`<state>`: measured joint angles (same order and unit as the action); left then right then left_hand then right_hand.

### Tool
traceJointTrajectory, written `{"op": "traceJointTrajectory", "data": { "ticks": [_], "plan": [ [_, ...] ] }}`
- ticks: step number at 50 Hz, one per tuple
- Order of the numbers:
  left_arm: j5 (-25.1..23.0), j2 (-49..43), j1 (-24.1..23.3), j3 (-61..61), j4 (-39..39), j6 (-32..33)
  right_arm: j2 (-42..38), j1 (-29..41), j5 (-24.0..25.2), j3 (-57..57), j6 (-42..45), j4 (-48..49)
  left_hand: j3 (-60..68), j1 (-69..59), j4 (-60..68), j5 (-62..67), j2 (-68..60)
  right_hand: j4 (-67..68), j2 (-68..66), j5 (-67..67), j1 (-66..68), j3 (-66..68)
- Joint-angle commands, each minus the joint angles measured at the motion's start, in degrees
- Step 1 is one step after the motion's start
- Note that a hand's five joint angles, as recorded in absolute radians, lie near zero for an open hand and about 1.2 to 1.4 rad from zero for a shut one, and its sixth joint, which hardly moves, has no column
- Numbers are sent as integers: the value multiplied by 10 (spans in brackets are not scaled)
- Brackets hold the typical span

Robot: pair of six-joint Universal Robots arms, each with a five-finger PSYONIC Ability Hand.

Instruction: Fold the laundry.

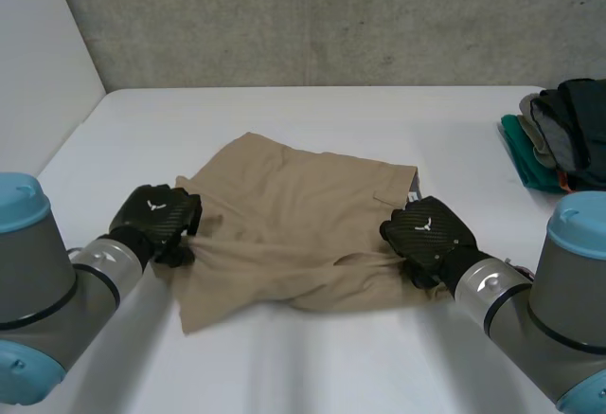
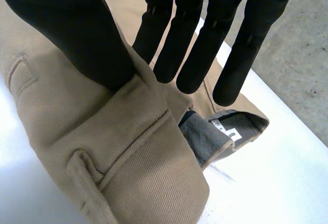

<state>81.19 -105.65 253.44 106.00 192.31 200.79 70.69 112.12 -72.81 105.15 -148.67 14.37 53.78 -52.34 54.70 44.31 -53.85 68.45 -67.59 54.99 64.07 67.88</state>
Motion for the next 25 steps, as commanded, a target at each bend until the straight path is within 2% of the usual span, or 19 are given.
{"op": "traceJointTrajectory", "data": {
  "ticks": [1, 6, 10, 11, 15, 21, 25],
  "plan": [
    [-4, 25, 9, -14, -27, 18, 0, -2, -3, -8, 0, -4, -201, 187, -211, -207, 202, 116, -124, 150, 159, 121],
    [-3, 55, 9, -26, -44, 33, 3, 3, -5, -14, -2, -4, -310, 295, -319, -315, 310, 116, -124, 150, 159, 121],
    [-5, 92, 6, -22, -86, 33, 6, 10, -8, -15, 0, -4, -237, 223, -247, -243, 238, 116, -124, 150, 159, 121],
    [-5, 114, 1, -15, -107, 30, 6, 15, -10, -15, 0, -4, -157, 143, -166, -163, 158, 116, -124, 150, 159, 121],
    [-7, 167, -23, 14, -161, 21, 5, 21, -19, -15, 0, -3, -49, 35, -58, -54, 50, 116, -124, 150, 159, 121],
    [-8, 199, -67, 75, -216, 6, -1, 23, -28, -14, 6, 3, 8, -23, -1, 3, -8, 116, -124, 150, 159, 121],
    [-5, 170, -84, 102, -205, 4, -6, 23, -28, -13, 14, 4, -35, 21, -44, -40, 36, 116, -124, 150, 159, 121]
  ]
}}
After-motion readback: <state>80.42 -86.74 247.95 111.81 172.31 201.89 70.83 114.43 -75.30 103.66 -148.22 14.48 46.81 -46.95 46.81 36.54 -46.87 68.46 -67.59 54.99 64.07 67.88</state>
